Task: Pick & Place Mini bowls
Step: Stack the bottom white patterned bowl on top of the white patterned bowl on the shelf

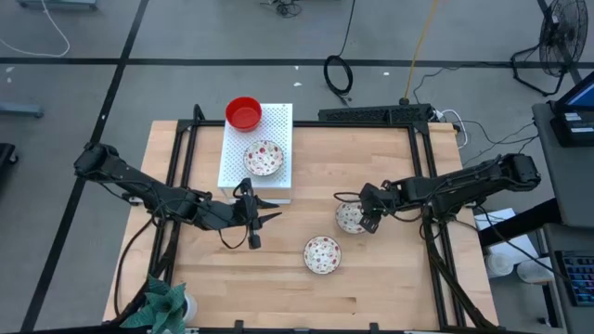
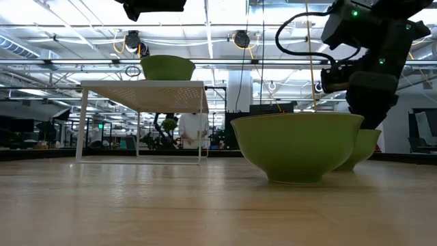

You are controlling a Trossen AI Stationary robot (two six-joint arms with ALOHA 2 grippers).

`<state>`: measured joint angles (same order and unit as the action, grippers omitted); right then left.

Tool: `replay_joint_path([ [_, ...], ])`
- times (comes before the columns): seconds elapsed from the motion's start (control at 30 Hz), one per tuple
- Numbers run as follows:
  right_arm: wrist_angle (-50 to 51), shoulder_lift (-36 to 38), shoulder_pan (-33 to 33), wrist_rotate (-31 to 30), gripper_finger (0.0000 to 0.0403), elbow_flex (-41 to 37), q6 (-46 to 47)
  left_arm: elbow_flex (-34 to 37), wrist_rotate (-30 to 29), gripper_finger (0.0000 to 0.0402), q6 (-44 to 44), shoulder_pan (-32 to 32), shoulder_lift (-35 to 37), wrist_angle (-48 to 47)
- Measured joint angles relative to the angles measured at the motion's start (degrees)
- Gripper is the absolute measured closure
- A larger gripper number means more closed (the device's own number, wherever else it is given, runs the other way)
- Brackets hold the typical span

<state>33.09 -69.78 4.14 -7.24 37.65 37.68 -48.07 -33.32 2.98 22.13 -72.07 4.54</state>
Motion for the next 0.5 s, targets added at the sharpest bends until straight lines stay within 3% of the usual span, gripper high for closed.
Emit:
replay_joint_path([
  [0.23, 0.1, 0.0, 0.0, 1.1, 0.0273, 0.0, -1.0, 0.0, 0.0, 0.0314, 0.0, 0.0, 0.0, 0.0],
  [0.5, -0.8, 0.2, -0.1, 1.5, 0.0386, 0.2, -6.8, 0.0, -0.2, 0.0314, 0.1, 0.0, 0.0, 0.0],
])
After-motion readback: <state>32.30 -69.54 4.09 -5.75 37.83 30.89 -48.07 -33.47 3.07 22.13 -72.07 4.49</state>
